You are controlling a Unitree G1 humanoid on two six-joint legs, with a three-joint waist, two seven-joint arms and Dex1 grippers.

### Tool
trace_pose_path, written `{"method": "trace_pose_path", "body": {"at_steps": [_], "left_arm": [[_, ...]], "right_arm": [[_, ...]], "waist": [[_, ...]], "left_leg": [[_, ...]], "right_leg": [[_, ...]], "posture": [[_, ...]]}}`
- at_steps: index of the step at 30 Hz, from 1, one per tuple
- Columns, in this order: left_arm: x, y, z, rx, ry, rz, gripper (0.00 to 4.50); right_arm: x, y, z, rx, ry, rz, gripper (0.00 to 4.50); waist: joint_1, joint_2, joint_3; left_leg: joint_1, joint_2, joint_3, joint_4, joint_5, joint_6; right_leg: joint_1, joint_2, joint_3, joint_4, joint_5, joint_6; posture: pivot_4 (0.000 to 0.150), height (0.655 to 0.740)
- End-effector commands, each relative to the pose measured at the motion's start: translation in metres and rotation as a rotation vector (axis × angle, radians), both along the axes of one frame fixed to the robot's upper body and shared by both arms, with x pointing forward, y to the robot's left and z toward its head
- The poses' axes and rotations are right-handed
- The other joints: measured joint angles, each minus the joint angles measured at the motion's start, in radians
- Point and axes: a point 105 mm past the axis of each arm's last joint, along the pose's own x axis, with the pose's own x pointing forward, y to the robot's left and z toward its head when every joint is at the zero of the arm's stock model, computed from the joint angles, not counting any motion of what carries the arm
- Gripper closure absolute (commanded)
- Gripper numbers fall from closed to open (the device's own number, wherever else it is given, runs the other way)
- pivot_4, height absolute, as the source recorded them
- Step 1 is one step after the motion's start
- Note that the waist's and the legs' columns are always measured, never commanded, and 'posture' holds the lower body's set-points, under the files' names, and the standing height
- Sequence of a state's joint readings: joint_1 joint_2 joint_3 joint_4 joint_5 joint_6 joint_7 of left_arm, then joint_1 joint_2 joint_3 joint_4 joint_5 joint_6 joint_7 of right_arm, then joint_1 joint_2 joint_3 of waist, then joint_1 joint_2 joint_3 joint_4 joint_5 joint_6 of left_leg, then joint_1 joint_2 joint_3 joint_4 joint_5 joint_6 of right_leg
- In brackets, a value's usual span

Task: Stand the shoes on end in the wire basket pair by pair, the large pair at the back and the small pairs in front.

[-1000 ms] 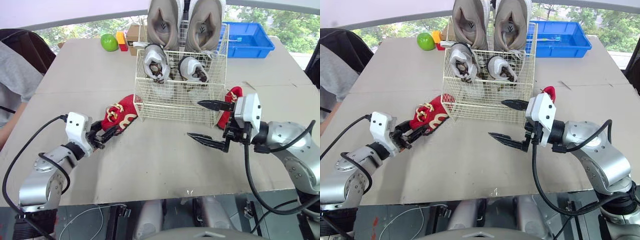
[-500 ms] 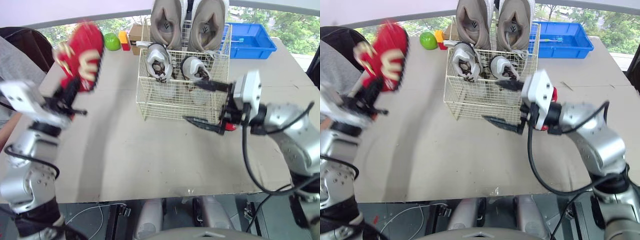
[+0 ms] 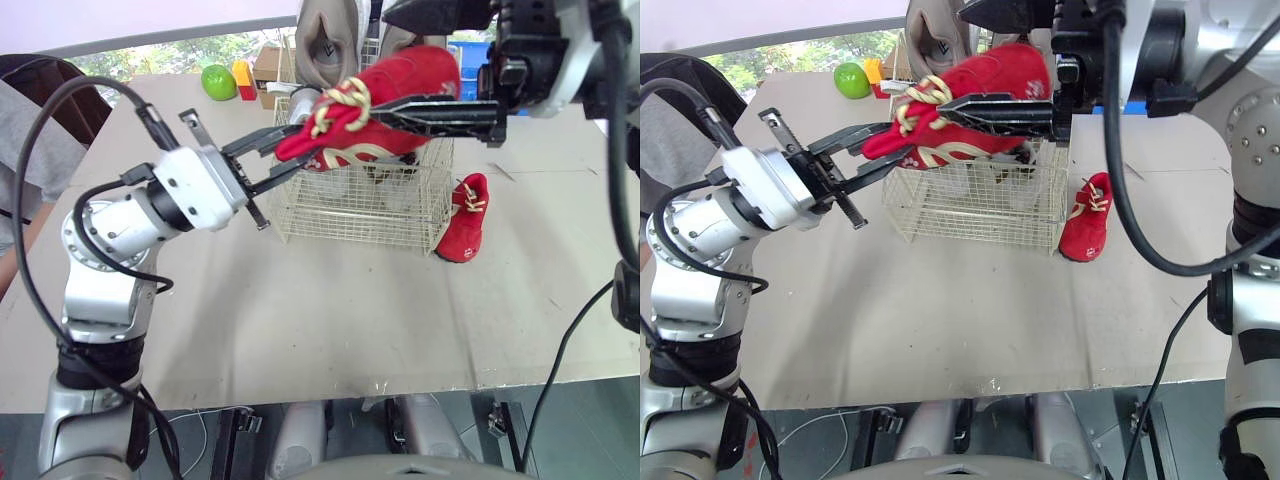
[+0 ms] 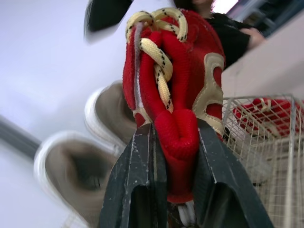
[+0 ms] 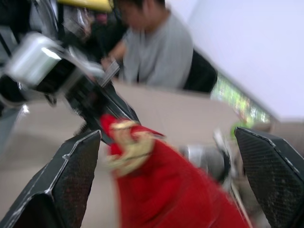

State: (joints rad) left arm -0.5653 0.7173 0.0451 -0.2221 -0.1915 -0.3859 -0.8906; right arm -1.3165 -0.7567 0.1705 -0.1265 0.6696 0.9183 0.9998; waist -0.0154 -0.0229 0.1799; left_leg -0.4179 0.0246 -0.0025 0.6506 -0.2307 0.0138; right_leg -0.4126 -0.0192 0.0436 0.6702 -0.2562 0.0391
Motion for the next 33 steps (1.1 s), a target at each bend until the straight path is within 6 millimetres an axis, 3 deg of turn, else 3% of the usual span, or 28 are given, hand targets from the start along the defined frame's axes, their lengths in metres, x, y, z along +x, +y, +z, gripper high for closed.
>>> {"method": "trace_pose_path", "body": {"at_steps": [1,6,8,9,14,16,20,22,25,28,29,33], "left_arm": [[-0.009,-0.007,0.007,0.052,-0.18,-0.072,3.79],[-0.012,-0.009,0.004,0.095,-0.27,-0.125,3.79],[-0.016,-0.011,0.006,0.095,-0.311,-0.146,3.91],[-0.017,-0.012,0.006,0.1,-0.326,-0.154,3.91],[-0.019,-0.012,0.007,0.113,-0.38,-0.167,3.91],[-0.02,-0.011,0.01,0.111,-0.412,-0.167,3.91],[-0.02,-0.009,0.016,0.089,-0.397,-0.171,3.91],[-0.019,-0.006,0.018,0.059,-0.358,-0.172,3.11],[-0.013,0.0,0.024,-0.091,-0.139,-0.182,1.76],[0.0,0.018,0.023,-0.427,0.39,-0.202,0.31],[-0.001,0.019,0.017,-0.484,0.533,-0.222,0.06],[-0.004,0.023,-0.004,-0.657,0.943,-0.227,0.06]], "right_arm": [[0.018,-0.011,-0.014,-0.112,0.091,-0.085,0.12],[0.027,-0.02,-0.029,-0.151,0.336,-0.089,0.12],[0.02,-0.022,-0.034,-0.152,0.487,-0.051,0.97],[0.016,-0.022,-0.036,-0.162,0.531,-0.029,1.61],[0.008,-0.025,-0.047,-0.202,0.597,-0.013,3.85],[0.006,-0.026,-0.051,-0.213,0.6,-0.004,4.46],[0.001,-0.027,-0.057,-0.203,0.607,0.01,4.46],[0.001,-0.027,-0.054,-0.156,0.628,0.012,4.5],[0.0,-0.025,-0.045,-0.032,0.66,0.024,4.5],[0.006,-0.029,-0.032,0.172,0.684,0.022,4.5],[0.008,-0.03,-0.031,0.223,0.691,0.016,4.5],[0.016,-0.033,-0.028,0.371,0.69,-0.036,4.5]], "waist": [[0.0,0.0,0.0],[0.0,0.0,0.0],[0.001,0.0,0.0],[0.002,0.0,0.0],[0.003,0.001,0.0],[0.003,0.001,0.0],[0.002,0.0,0.0],[0.001,0.0,0.0],[-0.001,0.001,0.0],[-0.009,0.001,0.0],[-0.013,0.0,0.0],[-0.015,0.001,0.0]], "left_leg": [[0.0,0.0,0.0,0.0,0.0,0.0],[-0.001,0.0,0.0,0.0,0.0,0.0],[-0.003,0.001,-0.001,0.0,0.0,0.0],[-0.007,0.001,-0.003,0.001,0.0,0.0],[-0.016,0.001,-0.003,0.003,0.0,0.0],[-0.016,0.0,-0.004,0.004,0.0,0.0],[-0.015,0.0,-0.003,0.005,0.0,0.0],[-0.015,0.0,-0.004,0.005,0.0,0.0],[-0.015,0.001,-0.004,0.005,0.0,0.0],[-0.015,0.002,-0.004,0.005,0.0,0.0],[-0.015,0.002,-0.005,0.005,0.0,0.0],[-0.016,0.001,-0.008,0.005,0.0,0.0]], "right_leg": [[0.0,0.0,0.0,0.0,0.0,0.0],[-0.001,-0.001,0.0,0.0,0.0,0.0],[-0.003,-0.001,-0.001,0.0,0.0,0.0],[-0.007,-0.001,-0.001,0.0,0.0,0.0],[-0.015,-0.001,-0.002,0.005,0.0,0.0],[-0.016,-0.001,-0.002,0.006,0.0,0.0],[-0.016,-0.001,-0.002,0.008,0.0,0.001],[-0.016,0.0,-0.002,0.008,0.0,0.001],[-0.016,0.0,-0.002,0.009,0.0,0.0],[-0.016,0.0,-0.001,0.01,0.0,0.001],[-0.016,0.0,-0.001,0.01,0.0,0.001],[-0.016,-0.001,-0.003,0.01,0.0,0.001]], "posture": [[0.15,0.74],[0.15,0.74],[0.15,0.74],[0.15,0.74],[0.15,0.74],[0.15,0.74],[0.15,0.74],[0.15,0.74],[0.15,0.74],[0.15,0.74],[0.15,0.74],[0.15,0.74]]}}
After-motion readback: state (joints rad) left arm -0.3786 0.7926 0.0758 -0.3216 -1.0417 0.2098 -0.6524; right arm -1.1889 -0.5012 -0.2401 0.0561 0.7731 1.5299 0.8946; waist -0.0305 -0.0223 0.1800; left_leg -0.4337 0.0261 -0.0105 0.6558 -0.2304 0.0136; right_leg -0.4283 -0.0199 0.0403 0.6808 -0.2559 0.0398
